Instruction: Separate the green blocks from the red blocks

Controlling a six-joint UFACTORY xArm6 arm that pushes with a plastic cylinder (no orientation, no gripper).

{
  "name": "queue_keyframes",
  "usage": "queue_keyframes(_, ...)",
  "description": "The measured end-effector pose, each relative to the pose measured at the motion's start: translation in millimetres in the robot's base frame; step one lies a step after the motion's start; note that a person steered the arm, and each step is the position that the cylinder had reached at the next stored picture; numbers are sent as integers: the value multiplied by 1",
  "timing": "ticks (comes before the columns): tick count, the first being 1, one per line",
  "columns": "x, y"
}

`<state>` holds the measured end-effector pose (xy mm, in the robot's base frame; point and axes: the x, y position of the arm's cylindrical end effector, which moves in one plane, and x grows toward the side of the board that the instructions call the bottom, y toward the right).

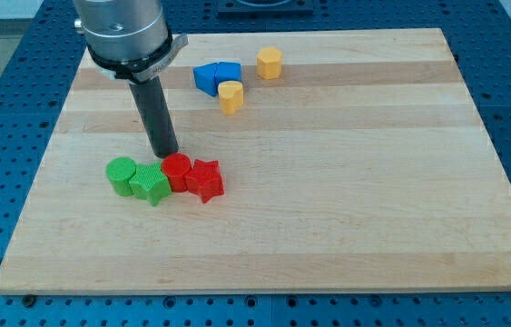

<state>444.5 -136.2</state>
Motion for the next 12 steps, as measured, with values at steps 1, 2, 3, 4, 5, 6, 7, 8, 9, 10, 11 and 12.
queue_keyframes(1,4,0)
queue_keyframes(2,5,-6)
queue_keyframes(3,12,-9)
queue_keyframes(4,17,-9)
queue_keyframes(5,22,-9)
queue_keyframes(6,28,-9)
queue_keyframes(7,30,-13)
queue_keyframes(8,42,-24)
queue_keyframes(9,61,-37)
queue_keyframes(10,79,-50)
queue_keyframes(11,81,-51)
queue_keyframes(12,67,-51)
